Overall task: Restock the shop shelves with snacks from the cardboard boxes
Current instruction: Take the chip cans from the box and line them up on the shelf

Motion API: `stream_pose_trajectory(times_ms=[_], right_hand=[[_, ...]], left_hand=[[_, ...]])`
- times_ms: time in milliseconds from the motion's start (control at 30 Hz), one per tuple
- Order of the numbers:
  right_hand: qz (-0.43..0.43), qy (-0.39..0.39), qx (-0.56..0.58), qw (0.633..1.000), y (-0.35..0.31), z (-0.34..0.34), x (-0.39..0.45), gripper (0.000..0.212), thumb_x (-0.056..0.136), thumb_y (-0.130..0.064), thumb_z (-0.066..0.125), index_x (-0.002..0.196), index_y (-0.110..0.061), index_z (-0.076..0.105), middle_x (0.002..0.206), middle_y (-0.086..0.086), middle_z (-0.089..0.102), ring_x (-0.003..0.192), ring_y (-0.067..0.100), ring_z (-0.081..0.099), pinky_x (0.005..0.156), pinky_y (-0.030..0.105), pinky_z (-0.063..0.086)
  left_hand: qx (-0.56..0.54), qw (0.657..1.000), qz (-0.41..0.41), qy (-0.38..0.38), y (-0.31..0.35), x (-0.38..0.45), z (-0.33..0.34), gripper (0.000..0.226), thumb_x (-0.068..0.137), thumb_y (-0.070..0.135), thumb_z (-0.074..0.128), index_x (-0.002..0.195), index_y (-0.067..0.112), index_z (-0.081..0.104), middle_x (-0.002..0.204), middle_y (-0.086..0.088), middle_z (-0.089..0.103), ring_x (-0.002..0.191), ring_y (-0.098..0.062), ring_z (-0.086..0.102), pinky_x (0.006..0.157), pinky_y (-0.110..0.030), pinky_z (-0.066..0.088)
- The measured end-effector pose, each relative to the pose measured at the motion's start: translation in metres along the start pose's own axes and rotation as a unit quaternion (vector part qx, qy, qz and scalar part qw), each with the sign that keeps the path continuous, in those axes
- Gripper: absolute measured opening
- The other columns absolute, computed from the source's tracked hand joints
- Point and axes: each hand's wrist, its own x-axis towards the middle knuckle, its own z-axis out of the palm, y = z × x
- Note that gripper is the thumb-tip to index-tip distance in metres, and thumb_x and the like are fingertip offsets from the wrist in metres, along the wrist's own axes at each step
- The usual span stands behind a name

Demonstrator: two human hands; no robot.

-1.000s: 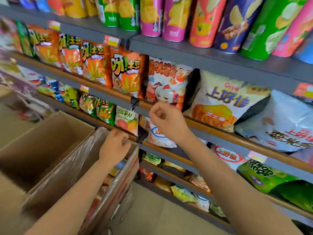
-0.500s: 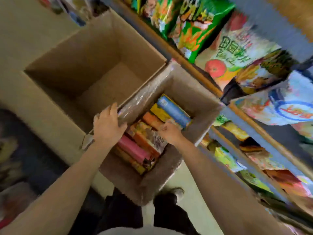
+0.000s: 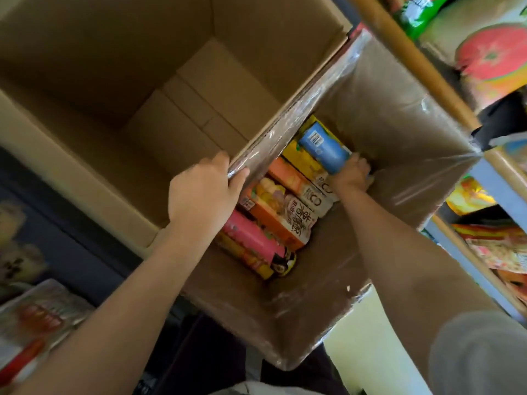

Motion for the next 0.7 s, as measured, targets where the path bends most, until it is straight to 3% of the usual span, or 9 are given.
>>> stream_pose_trajectory(times_ms=[133,200,300,400,467,500,567,633,700], right_hand=[[-0.041,0.015,-0.079,0.996,0.005,0.005,0.002,0.079,0.076,-0.037,0.081,0.14,-0.014,0.042,0.14,0.016,0.036,0.131,0.035,0.035,0.105,0.044,0.034],[-0.049,-0.057,-0.015,0.997,0.007,0.003,0.001,0.093,0.07,-0.041,0.086,0.142,-0.01,0.036,0.142,0.016,0.04,0.133,0.034,0.04,0.103,0.042,0.039],[-0.034,-0.165,0.155,0.973,-0.006,-0.007,-0.013,0.089,0.076,-0.033,0.084,0.144,-0.004,0.034,0.142,0.013,0.05,0.126,0.031,0.052,0.093,0.034,0.044],[-0.061,-0.224,0.133,0.963,-0.02,-0.022,-0.028,0.076,0.079,-0.041,0.078,0.139,-0.007,0.045,0.133,0.014,0.057,0.113,0.033,0.06,0.087,0.038,0.05],[-0.111,-0.273,0.046,0.954,-0.023,-0.043,-0.039,0.072,0.079,-0.048,0.075,0.135,-0.008,0.05,0.127,0.014,0.061,0.105,0.033,0.063,0.09,0.042,0.053],[-0.144,-0.292,-0.012,0.945,-0.022,-0.056,-0.047,0.074,0.079,-0.049,0.075,0.136,-0.008,0.049,0.127,0.014,0.061,0.105,0.033,0.062,0.091,0.043,0.053],[-0.235,-0.302,-0.153,0.911,-0.021,-0.079,-0.06,0.074,0.076,-0.049,0.077,0.134,-0.012,0.048,0.13,0.009,0.058,0.107,0.031,0.06,0.089,0.04,0.052],[-0.323,-0.312,-0.259,0.855,-0.024,-0.098,-0.079,0.065,0.072,-0.046,0.081,0.124,-0.022,0.051,0.123,0.005,0.059,0.098,0.025,0.057,0.082,0.037,0.051],[-0.363,-0.343,-0.286,0.817,-0.034,-0.111,-0.097,0.068,0.069,-0.039,0.084,0.128,-0.03,0.05,0.116,-0.001,0.057,0.096,0.022,0.056,0.084,0.038,0.052]], left_hand=[[0.002,1.0,0.008,0.011,-0.002,-0.002,0.002,0.046,0.1,0.056,0.043,0.099,0.013,0.059,0.078,-0.007,0.065,0.064,-0.025,0.067,0.052,-0.029,0.052],[-0.002,1.0,0.015,0.018,-0.002,-0.003,0.003,0.046,0.1,0.055,0.044,0.1,0.012,0.06,0.079,-0.008,0.066,0.065,-0.026,0.067,0.052,-0.028,0.05],[-0.001,1.0,0.008,0.028,0.0,-0.003,0.002,0.043,0.1,0.052,0.047,0.109,0.011,0.058,0.09,-0.011,0.068,0.075,-0.029,0.068,0.058,-0.033,0.053],[-0.044,0.99,0.056,0.125,0.002,-0.01,0.001,0.044,0.093,0.034,0.063,0.128,0.009,0.056,0.121,-0.017,0.06,0.108,-0.032,0.059,0.083,-0.041,0.051],[-0.138,0.948,0.176,0.225,0.015,-0.026,0.005,0.032,0.086,0.018,0.067,0.116,0.006,0.064,0.116,-0.016,0.059,0.107,-0.031,0.056,0.09,-0.038,0.045],[-0.168,0.934,0.23,0.214,0.023,-0.036,0.01,0.025,0.085,0.013,0.068,0.108,0.007,0.067,0.11,-0.015,0.062,0.101,-0.03,0.058,0.087,-0.038,0.047],[-0.159,0.942,0.274,0.108,0.036,-0.052,0.026,0.03,0.081,0.013,0.071,0.109,0.007,0.067,0.11,-0.014,0.064,0.1,-0.031,0.06,0.084,-0.042,0.049],[-0.119,0.966,0.229,-0.01,0.042,-0.061,0.043,0.062,0.073,0.026,0.078,0.129,0.009,0.057,0.128,-0.015,0.058,0.116,-0.034,0.056,0.095,-0.047,0.046],[-0.112,0.972,0.185,-0.088,0.045,-0.064,0.054,0.089,0.066,0.041,0.082,0.142,0.012,0.046,0.133,-0.012,0.055,0.12,-0.035,0.055,0.098,-0.047,0.045]])
